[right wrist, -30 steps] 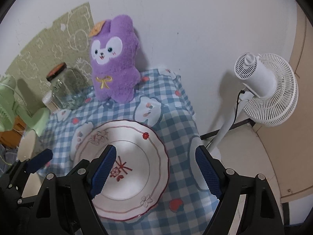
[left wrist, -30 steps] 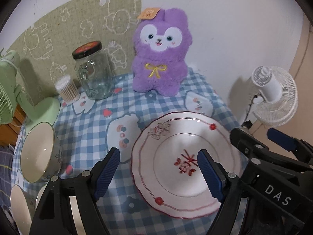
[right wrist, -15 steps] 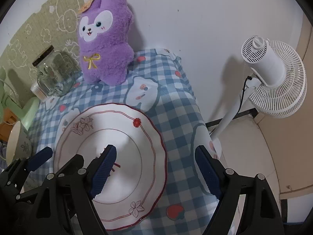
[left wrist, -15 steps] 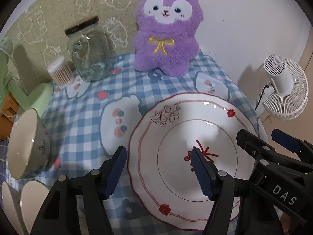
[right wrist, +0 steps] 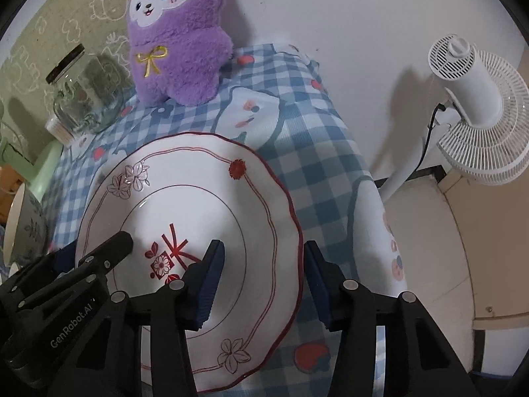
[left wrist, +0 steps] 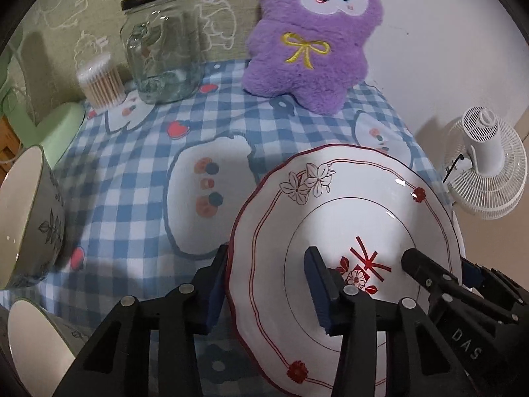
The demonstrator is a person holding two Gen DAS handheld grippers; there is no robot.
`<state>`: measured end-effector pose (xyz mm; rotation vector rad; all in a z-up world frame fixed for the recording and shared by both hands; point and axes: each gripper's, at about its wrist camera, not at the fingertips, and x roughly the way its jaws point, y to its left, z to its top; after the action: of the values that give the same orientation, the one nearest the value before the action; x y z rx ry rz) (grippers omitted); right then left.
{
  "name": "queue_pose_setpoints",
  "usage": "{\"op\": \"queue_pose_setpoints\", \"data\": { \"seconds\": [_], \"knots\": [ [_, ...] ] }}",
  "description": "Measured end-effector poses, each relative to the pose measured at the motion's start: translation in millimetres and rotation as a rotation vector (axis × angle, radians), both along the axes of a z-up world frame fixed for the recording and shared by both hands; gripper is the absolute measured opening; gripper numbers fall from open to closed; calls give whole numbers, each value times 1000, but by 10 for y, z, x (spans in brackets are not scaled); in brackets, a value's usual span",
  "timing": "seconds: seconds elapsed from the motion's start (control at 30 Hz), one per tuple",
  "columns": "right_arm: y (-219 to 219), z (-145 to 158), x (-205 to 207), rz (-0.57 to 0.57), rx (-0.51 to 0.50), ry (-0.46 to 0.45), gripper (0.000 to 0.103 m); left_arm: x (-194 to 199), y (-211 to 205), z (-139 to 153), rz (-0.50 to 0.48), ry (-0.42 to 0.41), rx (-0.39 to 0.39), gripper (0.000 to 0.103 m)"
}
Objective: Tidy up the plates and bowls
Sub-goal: 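Lift the red-rimmed plate with both tools and carry it toward the yellow plates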
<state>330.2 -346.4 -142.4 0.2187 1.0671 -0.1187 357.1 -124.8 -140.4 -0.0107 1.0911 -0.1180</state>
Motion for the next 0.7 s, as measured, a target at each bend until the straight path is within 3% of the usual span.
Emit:
{"op": "queue_pose_setpoints", "data": {
  "seconds": [0.13,0.7],
  "knots": [
    [31,5,18,8,-22,-7,52,-45,-74,10,-26,-38,60,46],
    [17,27,-37,-28,-33,10,40,-80,-55,5,-5,16,55,44]
  ]
}}
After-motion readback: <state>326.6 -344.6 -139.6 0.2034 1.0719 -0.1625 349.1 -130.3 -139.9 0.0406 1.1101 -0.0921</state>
